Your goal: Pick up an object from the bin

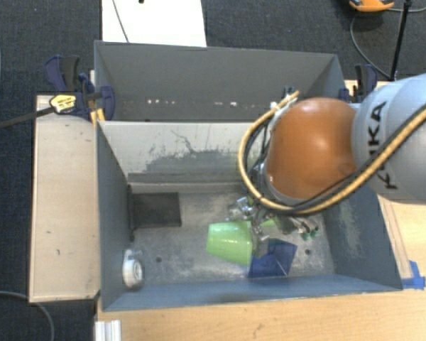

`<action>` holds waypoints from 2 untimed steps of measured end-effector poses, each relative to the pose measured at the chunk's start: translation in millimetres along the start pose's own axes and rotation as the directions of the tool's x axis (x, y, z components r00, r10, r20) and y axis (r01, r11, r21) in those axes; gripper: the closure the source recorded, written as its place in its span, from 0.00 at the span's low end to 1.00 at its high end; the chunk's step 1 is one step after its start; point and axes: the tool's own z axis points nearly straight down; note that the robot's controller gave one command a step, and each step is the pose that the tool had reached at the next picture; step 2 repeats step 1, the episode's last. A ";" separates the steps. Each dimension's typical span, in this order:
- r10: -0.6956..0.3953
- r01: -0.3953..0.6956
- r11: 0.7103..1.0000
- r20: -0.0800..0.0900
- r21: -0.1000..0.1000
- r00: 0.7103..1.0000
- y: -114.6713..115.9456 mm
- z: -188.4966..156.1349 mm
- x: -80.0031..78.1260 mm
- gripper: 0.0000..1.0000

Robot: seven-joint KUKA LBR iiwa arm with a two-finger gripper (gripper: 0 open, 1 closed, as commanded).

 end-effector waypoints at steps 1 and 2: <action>0.002 -0.002 1.000 0.006 0.002 1.000 -1.8 -29.4 -3.2 1.00; 0.002 -0.002 1.000 0.006 0.002 1.000 -1.8 -29.4 -3.2 1.00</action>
Offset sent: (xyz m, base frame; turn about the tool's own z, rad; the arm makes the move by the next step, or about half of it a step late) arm 0.0069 0.0049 0.1177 0.0397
